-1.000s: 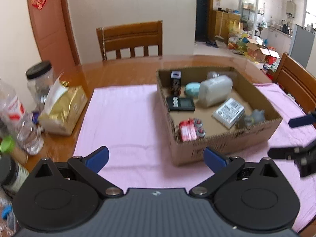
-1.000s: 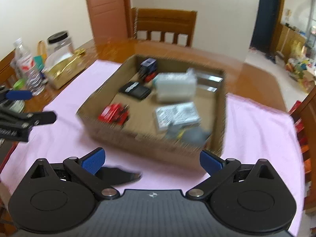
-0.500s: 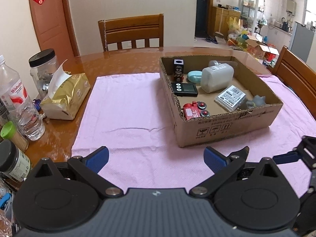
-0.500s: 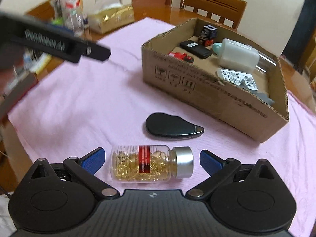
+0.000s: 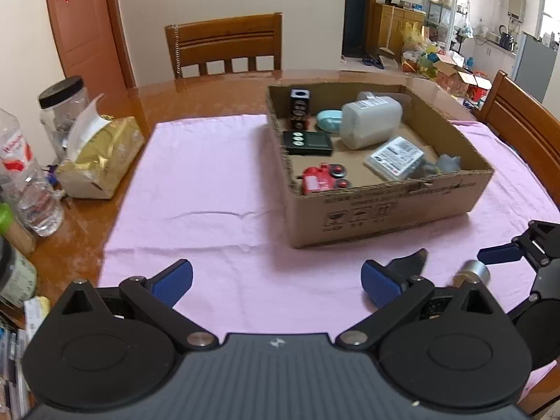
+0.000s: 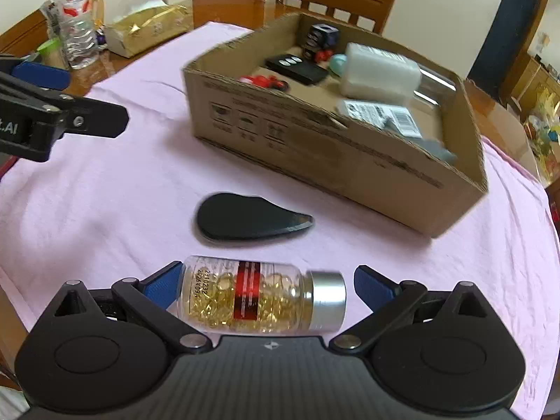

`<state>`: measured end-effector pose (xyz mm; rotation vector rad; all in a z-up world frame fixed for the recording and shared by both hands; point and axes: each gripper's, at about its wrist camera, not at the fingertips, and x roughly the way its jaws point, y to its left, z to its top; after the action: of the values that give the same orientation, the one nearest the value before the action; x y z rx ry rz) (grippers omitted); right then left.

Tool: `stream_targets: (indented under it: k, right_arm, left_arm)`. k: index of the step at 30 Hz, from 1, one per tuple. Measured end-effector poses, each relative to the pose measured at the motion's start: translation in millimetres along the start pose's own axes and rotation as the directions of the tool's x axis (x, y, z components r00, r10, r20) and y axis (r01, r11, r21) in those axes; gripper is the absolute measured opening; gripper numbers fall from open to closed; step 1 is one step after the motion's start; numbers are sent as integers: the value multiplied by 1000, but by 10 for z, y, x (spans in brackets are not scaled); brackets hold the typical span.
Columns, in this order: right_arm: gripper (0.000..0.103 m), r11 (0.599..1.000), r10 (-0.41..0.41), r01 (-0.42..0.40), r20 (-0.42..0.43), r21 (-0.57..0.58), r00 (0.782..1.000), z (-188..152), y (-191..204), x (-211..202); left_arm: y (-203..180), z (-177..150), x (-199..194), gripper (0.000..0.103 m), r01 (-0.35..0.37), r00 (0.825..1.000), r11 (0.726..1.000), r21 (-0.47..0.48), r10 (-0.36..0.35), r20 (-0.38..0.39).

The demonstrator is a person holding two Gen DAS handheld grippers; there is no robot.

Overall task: Organize rigid objects
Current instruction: 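Close the right tool on the gold capsule bottle while the left tool moves toward the black oval case, then close the left tool on the black oval case while the right tool holds the capsule bottle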

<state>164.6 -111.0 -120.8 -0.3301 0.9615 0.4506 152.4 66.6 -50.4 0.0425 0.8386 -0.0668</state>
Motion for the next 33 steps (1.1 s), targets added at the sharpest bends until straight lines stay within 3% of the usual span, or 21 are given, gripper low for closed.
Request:
stream_targets:
  k: [9, 16, 21, 29, 33]
  right_arm:
    - [103, 997, 8, -7, -7, 77, 1000, -120, -420, 34]
    - [103, 997, 71, -71, -21, 43, 997, -228, -560, 90]
    - [103, 996, 84, -83, -40, 27, 996, -283, -578, 143]
    - [103, 996, 80, -81, -35, -23, 996, -327, -546, 149]
    - [103, 996, 81, -82, -16, -22, 997, -357, -548, 133]
  left_arm:
    - [-410, -10, 340, 102, 28, 997, 999, 21, -27, -75]
    - [-671, -191, 685, 102, 41, 985, 994, 99, -24, -169]
    - [-583, -230, 753, 102, 33, 984, 997, 62, -22, -179]
    - [-325, -130, 838, 102, -50, 985, 999, -5, 48, -165]
    - [-370, -109, 830, 102, -50, 984, 999, 5, 50, -169]
